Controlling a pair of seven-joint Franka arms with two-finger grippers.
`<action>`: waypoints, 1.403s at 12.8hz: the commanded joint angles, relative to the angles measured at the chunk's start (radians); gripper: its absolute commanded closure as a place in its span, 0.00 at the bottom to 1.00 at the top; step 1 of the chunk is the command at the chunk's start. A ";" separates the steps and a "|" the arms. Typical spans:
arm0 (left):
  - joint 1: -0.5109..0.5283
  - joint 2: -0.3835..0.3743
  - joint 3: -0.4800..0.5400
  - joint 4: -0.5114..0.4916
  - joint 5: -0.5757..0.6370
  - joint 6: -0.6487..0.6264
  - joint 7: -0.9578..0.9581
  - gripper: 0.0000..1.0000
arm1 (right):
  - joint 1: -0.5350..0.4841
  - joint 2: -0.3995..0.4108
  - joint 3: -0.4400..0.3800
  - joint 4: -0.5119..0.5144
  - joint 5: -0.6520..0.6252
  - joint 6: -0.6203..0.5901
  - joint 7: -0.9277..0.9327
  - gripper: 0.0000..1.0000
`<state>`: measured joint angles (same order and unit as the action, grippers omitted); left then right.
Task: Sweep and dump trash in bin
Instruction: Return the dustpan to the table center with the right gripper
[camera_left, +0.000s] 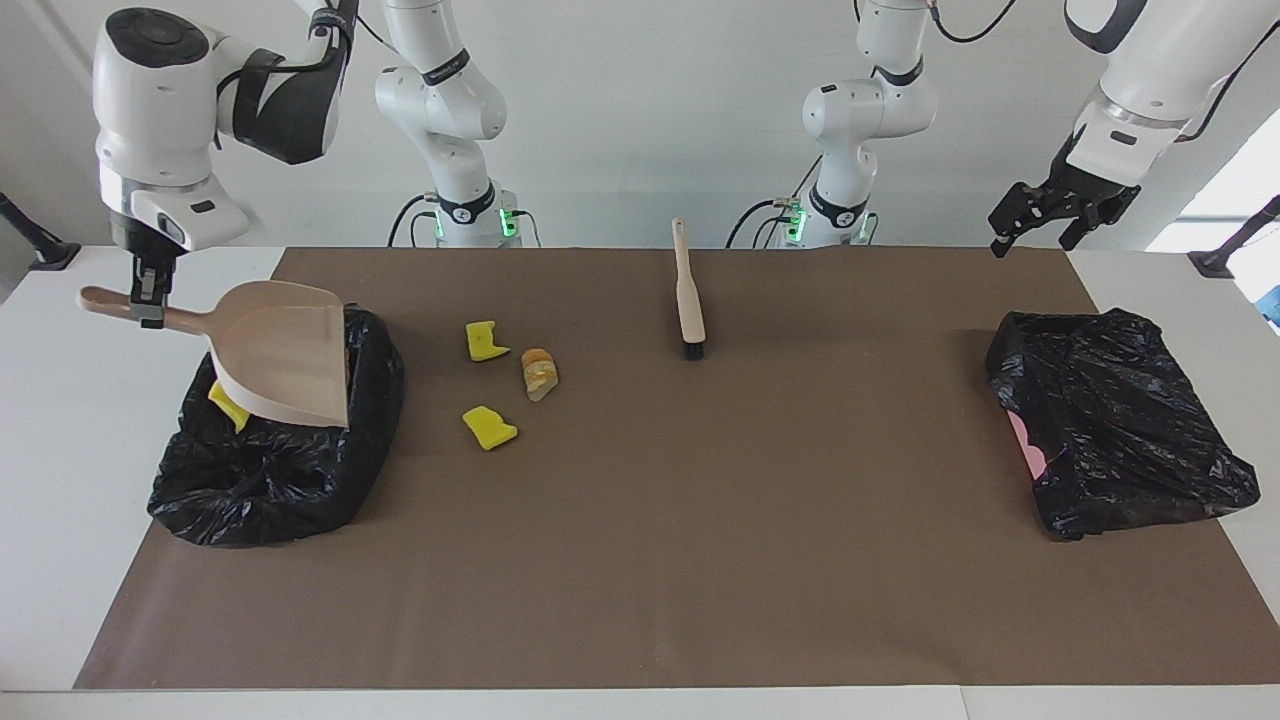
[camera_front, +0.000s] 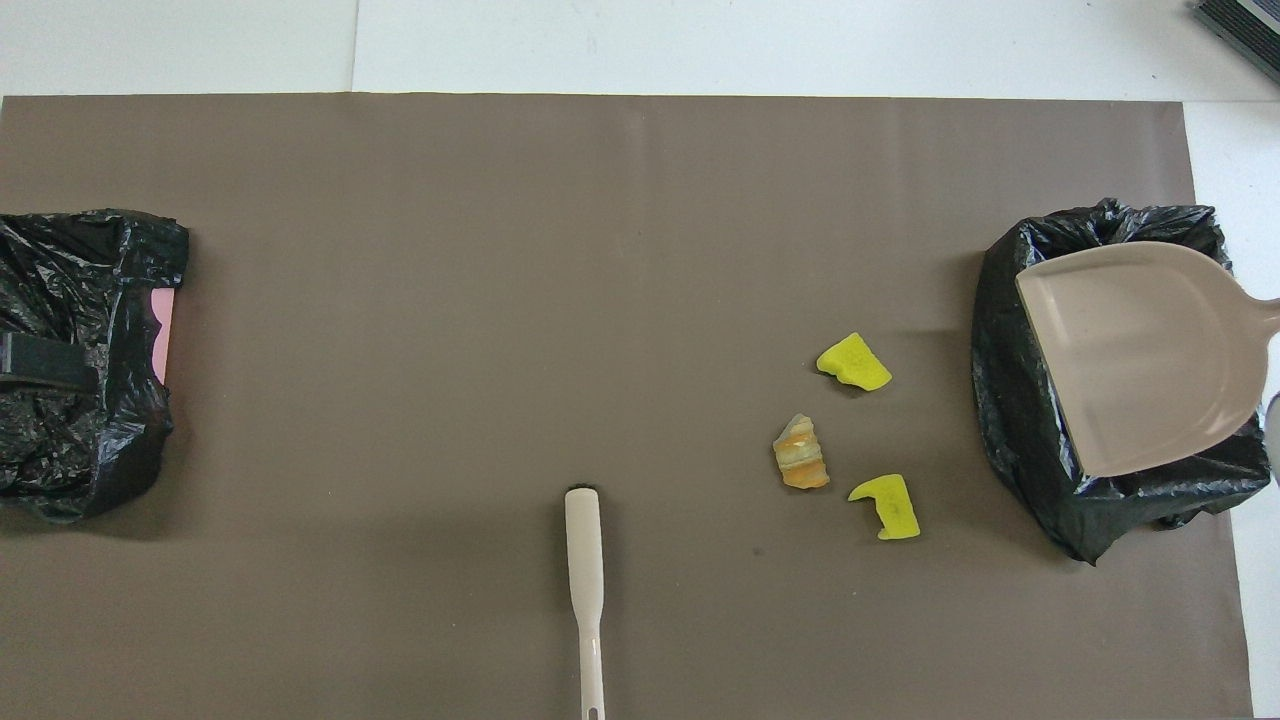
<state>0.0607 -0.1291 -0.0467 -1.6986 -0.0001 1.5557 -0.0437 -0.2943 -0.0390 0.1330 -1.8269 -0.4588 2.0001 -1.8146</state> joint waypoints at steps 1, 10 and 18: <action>0.002 -0.009 -0.002 -0.015 0.005 0.015 0.010 0.00 | 0.059 -0.006 0.004 -0.046 0.048 -0.009 0.180 1.00; -0.005 -0.010 -0.004 -0.033 -0.044 0.029 0.007 0.00 | 0.326 0.108 0.004 -0.046 0.198 -0.017 0.909 1.00; -0.025 -0.010 -0.004 -0.033 -0.044 0.037 0.011 0.00 | 0.564 0.250 0.004 0.021 0.391 0.046 1.652 1.00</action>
<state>0.0471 -0.1272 -0.0617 -1.7093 -0.0352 1.5729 -0.0423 0.2220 0.1631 0.1395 -1.8581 -0.0989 2.0365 -0.3261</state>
